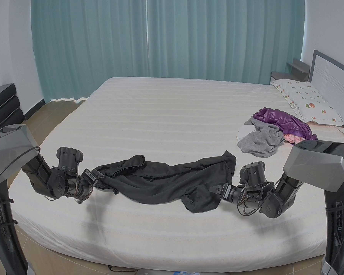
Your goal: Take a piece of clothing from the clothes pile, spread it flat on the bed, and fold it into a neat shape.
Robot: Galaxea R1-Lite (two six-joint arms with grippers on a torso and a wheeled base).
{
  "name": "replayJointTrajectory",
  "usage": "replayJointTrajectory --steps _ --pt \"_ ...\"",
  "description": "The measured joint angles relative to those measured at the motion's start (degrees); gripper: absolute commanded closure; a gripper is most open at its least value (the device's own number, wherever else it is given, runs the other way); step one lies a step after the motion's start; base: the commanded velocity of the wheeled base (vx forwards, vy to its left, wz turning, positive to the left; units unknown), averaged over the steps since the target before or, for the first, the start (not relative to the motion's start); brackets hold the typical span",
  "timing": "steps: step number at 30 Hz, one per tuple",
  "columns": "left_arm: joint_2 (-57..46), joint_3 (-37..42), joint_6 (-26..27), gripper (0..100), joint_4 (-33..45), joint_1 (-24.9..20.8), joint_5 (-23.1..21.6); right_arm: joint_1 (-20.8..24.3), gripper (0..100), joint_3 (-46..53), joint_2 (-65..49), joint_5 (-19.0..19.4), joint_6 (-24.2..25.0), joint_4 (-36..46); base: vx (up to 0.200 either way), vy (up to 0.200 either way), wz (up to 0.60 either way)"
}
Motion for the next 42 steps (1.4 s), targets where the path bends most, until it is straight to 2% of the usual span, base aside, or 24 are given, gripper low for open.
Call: replayJointTrajectory --steps 13,20,30,31,42 --pt "-0.11 0.0 0.0 0 0.0 0.13 0.01 3.02 0 -0.02 0.74 3.61 0.11 0.28 0.0 0.0 0.0" --pt "-0.11 -0.07 0.0 0 0.02 0.13 -0.02 3.3 0 -1.41 1.57 5.36 0.15 3.49 0.0 0.0 0.0" --pt "-0.1 -0.07 -0.18 0 0.02 0.11 0.0 3.61 0 -3.25 2.29 5.58 0.28 4.25 0.0 0.0 0.0" --pt "-0.1 -0.05 -0.35 0 0.02 0.13 0.01 3.61 100 -3.32 2.36 5.58 0.28 4.33 0.0 0.0 0.0" --pt "-0.11 -0.02 -0.6 0 0.02 0.11 0.04 3.52 100 -3.51 2.12 4.95 0.46 5.49 0.0 0.0 0.0"
